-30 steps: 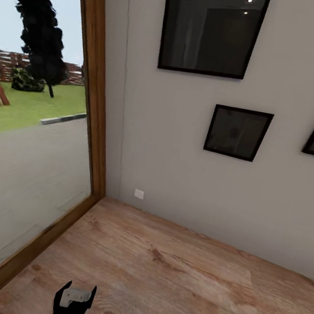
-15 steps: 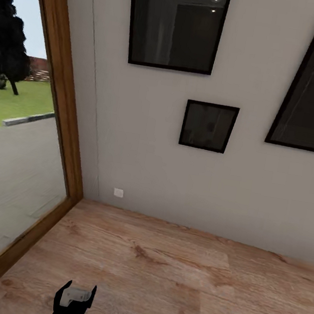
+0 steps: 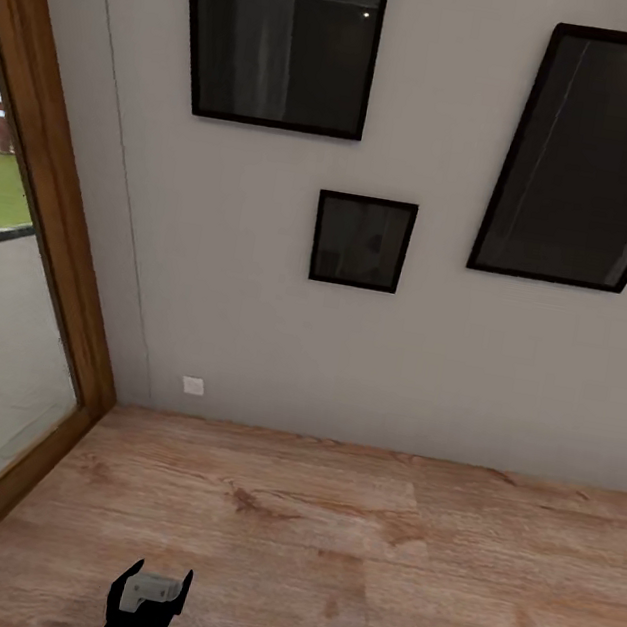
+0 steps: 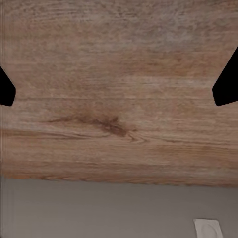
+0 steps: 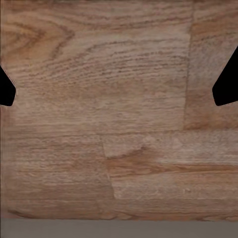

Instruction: Pick up the two gym shoes and the two sandals from the corridor floor and place them onto the hallstand (shoe rack) in the corridor, making sure they are on the rack and not on the floor. Arrange them so the two gym shoes are next to each other and the two sandals are next to each other.

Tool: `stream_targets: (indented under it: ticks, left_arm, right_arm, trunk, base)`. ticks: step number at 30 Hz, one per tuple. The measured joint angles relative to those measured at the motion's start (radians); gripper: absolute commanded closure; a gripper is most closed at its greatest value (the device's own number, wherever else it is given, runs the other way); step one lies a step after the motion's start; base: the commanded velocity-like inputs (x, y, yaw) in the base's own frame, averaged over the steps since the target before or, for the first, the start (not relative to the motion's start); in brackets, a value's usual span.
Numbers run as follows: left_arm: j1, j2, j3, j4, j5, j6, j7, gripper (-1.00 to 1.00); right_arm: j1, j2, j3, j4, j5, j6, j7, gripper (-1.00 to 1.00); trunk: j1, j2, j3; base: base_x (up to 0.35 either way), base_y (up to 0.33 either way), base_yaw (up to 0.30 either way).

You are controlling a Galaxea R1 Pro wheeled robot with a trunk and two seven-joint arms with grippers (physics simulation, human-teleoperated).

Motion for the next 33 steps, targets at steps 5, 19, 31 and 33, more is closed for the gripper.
stream_targets:
  ticks: [5, 19, 31, 33]
  left_arm:
    - [0.0, 0.0, 0.0, 0.0, 0.0, 0.0, 0.0, -1.0]
    - [0.0, 0.0, -0.001, 0.001, 0.0, 0.0, 0.0, -1.0]
    - [0.0, 0.0, 0.0, 0.002, 0.0, 0.0, 0.0, -1.0]
    - [0.0, 0.0, 0.0, 0.002, 0.0, 0.0, 0.0, -1.0]
  right_arm:
    - [0.0, 0.0, 0.0, 0.0, 0.0, 0.0, 0.0, -1.0]
    - [0.0, 0.0, 0.0, 0.0, 0.0, 0.0, 0.0, -1.0]
    - [0.0, 0.0, 0.0, 0.0, 0.0, 0.0, 0.001, -1.0]
    - [0.0, 0.0, 0.0, 0.0, 0.0, 0.0, 0.001, -1.0]
  trunk:
    - [0.0, 0.0, 0.0]
    - [0.0, 0.0, 0.0]
    - [0.0, 0.0, 0.0]
    - [0.0, 0.0, 0.0]
  base:
    - [0.0, 0.0, -0.3]
    - [0.0, 0.0, -0.3]
    - [0.0, 0.0, -0.3]
    - [0.0, 0.0, -0.3]
